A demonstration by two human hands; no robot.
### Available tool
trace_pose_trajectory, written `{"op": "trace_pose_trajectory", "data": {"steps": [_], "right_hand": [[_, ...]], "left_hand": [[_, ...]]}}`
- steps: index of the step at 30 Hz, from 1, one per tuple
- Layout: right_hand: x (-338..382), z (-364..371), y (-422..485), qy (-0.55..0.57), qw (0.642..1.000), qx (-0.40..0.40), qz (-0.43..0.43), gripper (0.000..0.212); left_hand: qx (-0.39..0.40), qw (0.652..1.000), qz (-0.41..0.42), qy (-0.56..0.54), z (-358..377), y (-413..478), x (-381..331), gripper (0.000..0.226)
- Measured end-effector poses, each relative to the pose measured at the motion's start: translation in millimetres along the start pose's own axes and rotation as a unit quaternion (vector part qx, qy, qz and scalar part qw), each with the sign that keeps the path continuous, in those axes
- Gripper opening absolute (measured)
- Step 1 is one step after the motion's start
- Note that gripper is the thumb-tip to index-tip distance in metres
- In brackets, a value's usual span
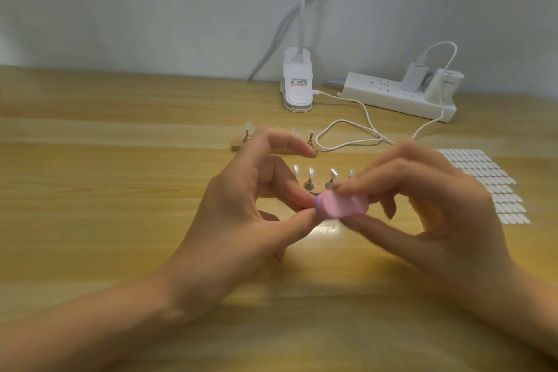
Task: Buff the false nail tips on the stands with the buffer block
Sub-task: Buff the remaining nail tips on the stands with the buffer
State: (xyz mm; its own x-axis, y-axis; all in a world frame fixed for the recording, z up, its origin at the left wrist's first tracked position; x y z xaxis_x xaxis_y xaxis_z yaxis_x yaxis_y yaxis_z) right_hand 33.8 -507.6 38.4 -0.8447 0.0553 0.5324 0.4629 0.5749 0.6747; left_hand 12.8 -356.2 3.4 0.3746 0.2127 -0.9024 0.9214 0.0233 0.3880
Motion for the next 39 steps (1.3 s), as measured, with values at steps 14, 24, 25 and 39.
{"op": "trace_pose_trajectory", "data": {"steps": [14,24,25,39], "right_hand": [[4,0,0,-0.004,1.0,0.009,-0.012,0.019],[3,-3,0,0.0,1.0,-0.007,-0.006,0.021],[2,-4,1,0.007,1.0,-0.011,-0.001,0.022],[-21,-16,0,0.062,0.996,-0.04,0.047,0.023]], "left_hand": [[-0.005,0.999,0.016,0.048,-1,-1,-8,0.049],[-0.006,0.998,0.022,0.052,0,-2,-10,0.046],[-0.006,0.999,0.022,0.049,0,-2,-10,0.046],[0.01,0.999,-0.01,-0.034,4,2,0,0.04]]}}
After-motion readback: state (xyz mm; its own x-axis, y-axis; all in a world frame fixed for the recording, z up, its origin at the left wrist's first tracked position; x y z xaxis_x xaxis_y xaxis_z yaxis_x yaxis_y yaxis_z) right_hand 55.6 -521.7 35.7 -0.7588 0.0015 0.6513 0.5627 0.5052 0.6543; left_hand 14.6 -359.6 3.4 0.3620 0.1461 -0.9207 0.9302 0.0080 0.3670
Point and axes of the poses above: each hand's wrist, its own y-axis towards the middle knuckle, its own z-axis out of the palm, x = y × z, the point moved 9 cm from there along y, towards the middle knuckle, and after that the axes turned 5 degrees about y, right-handed, at the moved point
